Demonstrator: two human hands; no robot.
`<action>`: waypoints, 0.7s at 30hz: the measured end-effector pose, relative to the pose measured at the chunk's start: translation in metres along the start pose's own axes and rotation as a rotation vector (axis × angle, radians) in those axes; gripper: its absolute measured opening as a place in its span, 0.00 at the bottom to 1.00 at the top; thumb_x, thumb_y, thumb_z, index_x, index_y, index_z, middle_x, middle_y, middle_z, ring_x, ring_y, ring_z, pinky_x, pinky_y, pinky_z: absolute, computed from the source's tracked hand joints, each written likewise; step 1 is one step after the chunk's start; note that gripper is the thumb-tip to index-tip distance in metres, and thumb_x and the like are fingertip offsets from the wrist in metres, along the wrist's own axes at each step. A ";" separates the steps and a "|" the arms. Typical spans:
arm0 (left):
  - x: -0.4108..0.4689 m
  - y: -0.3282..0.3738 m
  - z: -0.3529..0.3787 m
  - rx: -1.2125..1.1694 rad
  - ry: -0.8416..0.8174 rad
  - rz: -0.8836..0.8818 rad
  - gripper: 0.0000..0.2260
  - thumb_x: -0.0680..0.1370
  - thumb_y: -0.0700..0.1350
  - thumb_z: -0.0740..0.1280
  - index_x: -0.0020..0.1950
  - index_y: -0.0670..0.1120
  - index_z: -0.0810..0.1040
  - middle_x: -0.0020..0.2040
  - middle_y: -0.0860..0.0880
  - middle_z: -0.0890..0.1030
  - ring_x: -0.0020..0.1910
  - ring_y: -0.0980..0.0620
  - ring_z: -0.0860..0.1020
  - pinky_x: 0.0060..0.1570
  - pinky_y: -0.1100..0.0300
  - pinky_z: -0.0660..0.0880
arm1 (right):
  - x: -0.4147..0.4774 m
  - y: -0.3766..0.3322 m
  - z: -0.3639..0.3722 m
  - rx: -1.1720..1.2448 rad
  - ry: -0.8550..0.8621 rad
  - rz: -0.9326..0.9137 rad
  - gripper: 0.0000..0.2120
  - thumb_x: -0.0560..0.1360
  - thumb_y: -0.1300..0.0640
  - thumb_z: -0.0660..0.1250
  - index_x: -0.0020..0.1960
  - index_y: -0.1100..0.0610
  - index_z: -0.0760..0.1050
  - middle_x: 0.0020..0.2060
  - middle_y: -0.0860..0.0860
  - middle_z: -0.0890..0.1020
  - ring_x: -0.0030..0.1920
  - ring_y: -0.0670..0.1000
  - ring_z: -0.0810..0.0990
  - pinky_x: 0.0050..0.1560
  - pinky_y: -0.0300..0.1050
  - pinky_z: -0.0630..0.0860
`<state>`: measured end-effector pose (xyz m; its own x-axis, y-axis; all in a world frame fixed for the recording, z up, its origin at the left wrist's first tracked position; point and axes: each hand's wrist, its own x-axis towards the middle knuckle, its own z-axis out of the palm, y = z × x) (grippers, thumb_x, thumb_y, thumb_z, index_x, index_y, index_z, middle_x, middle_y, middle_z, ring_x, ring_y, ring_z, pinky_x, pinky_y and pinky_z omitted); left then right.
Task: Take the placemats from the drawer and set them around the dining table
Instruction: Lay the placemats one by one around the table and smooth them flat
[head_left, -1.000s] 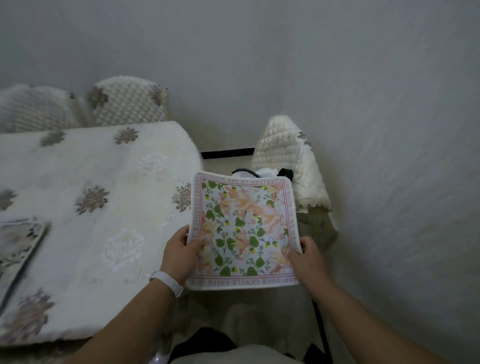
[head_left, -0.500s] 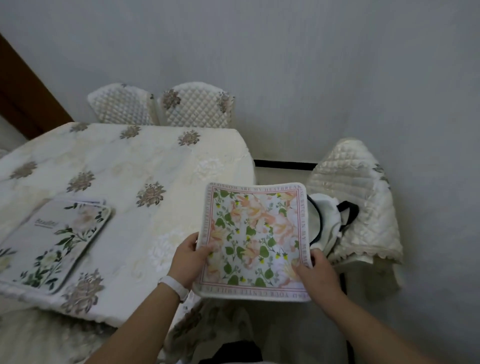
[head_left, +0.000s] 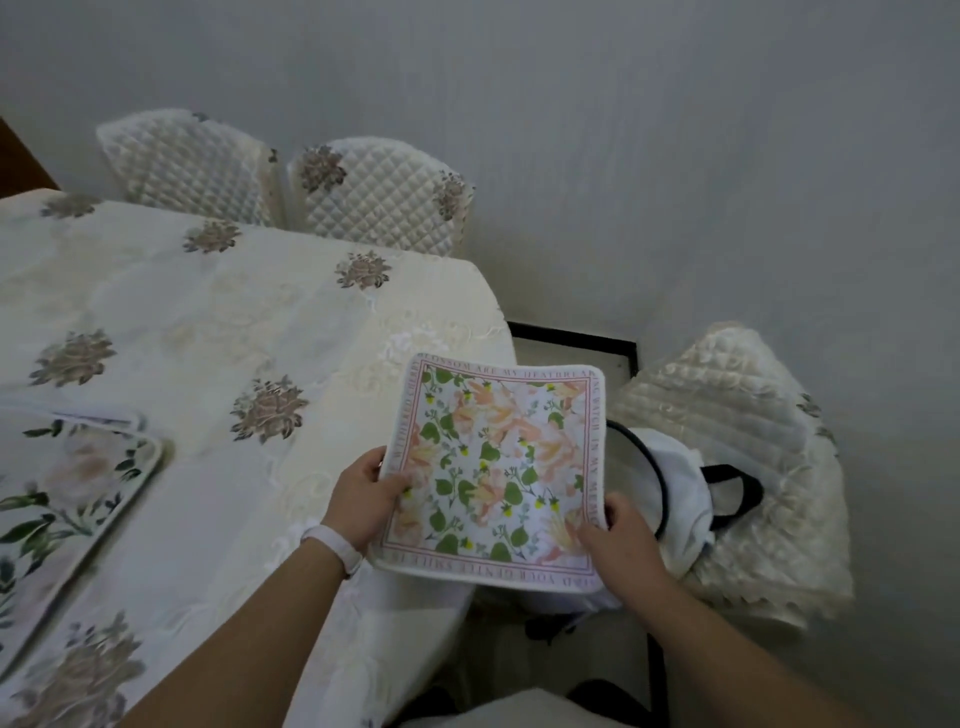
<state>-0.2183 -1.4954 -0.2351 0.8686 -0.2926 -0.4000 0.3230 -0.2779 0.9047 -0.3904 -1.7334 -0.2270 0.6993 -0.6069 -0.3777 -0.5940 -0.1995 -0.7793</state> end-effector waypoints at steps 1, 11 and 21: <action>0.004 -0.001 -0.006 0.013 0.005 0.002 0.10 0.76 0.38 0.69 0.51 0.52 0.80 0.47 0.51 0.84 0.41 0.53 0.84 0.36 0.59 0.80 | 0.002 -0.002 0.006 0.000 -0.014 0.001 0.06 0.77 0.58 0.69 0.51 0.54 0.72 0.44 0.45 0.79 0.44 0.42 0.78 0.35 0.36 0.71; 0.033 -0.010 -0.053 0.161 0.108 -0.057 0.11 0.76 0.41 0.68 0.57 0.51 0.80 0.48 0.49 0.85 0.42 0.42 0.83 0.42 0.48 0.82 | 0.047 -0.018 0.053 -0.078 -0.219 -0.046 0.06 0.78 0.58 0.68 0.54 0.54 0.74 0.47 0.44 0.81 0.45 0.41 0.80 0.30 0.29 0.72; 0.066 0.007 -0.075 0.470 0.245 -0.028 0.05 0.78 0.45 0.66 0.52 0.54 0.75 0.43 0.54 0.78 0.42 0.49 0.78 0.41 0.54 0.76 | 0.090 -0.028 0.098 -0.025 -0.339 -0.062 0.15 0.75 0.56 0.70 0.61 0.55 0.76 0.53 0.47 0.83 0.52 0.48 0.82 0.48 0.43 0.81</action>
<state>-0.1301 -1.4483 -0.2440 0.9426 -0.0726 -0.3258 0.1926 -0.6790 0.7085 -0.2717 -1.7065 -0.2880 0.8241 -0.3036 -0.4781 -0.5530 -0.2490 -0.7951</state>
